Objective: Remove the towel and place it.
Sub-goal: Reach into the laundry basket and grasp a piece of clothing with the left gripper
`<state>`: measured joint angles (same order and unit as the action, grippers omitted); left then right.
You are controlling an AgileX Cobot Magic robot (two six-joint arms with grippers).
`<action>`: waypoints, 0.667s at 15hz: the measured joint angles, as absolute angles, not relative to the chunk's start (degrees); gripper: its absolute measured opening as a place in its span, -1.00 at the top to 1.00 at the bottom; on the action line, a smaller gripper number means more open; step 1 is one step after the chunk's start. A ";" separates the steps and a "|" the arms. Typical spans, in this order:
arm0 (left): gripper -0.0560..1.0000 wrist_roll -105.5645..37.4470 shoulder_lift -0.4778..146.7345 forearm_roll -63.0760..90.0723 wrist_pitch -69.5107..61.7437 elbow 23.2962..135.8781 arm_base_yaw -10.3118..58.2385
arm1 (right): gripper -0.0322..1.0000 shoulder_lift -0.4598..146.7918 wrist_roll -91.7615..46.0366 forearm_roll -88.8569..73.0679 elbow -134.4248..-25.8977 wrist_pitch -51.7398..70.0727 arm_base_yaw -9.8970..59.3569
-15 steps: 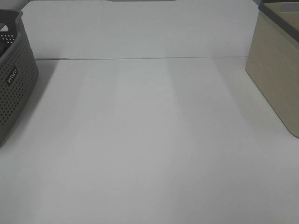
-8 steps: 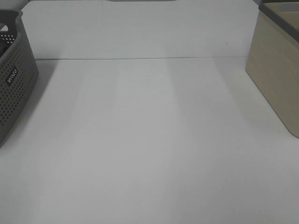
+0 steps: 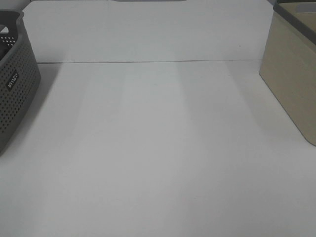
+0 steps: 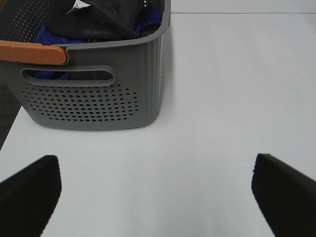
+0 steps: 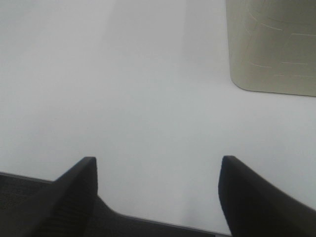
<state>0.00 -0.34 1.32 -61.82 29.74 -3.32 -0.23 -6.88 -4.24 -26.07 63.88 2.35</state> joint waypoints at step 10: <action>-0.99 0.00 -0.34 1.32 -61.82 29.74 -3.32 | -0.40 -0.23 -6.88 -4.24 -26.07 63.88 2.35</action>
